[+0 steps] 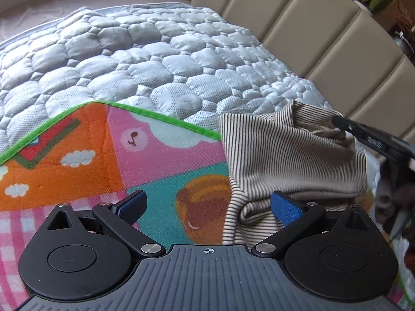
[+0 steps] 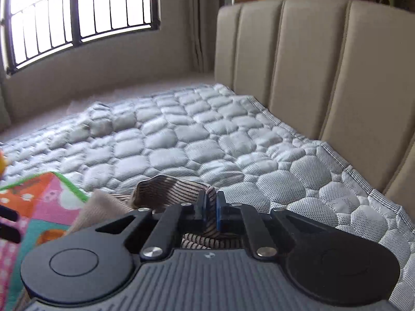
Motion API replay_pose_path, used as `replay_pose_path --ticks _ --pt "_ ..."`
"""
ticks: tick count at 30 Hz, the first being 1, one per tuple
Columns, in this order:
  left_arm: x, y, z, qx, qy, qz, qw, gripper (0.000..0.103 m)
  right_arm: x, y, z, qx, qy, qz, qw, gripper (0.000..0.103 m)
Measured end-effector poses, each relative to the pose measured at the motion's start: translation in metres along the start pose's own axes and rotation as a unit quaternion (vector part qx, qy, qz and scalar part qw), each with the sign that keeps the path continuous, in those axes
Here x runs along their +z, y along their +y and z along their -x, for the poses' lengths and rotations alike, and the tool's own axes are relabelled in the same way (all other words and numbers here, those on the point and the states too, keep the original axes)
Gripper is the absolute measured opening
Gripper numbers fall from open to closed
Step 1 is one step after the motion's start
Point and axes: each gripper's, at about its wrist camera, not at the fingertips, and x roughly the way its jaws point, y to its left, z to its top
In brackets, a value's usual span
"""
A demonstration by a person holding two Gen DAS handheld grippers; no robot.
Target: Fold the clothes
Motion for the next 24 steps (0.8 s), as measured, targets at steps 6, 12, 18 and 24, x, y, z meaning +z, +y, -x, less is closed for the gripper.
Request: replay_pose_path --ticks 6,12,18,24 --pt "0.015 -0.016 0.015 -0.061 -0.033 0.029 0.9972 0.103 -0.03 0.015 0.093 0.064 0.002 0.004 0.998 0.006" --pt "0.028 -0.039 0.026 -0.09 -0.057 0.034 0.9938 0.103 -0.084 0.028 0.117 0.082 0.073 0.017 0.994 0.006" --pt "0.01 -0.055 0.01 -0.042 -0.018 -0.026 0.9986 0.103 -0.105 0.025 0.142 0.087 0.083 0.007 0.993 0.028" --pt "-0.042 -0.053 -0.003 0.022 0.055 -0.115 0.9916 0.103 -0.093 0.0 0.169 0.069 0.038 -0.052 0.996 0.097"
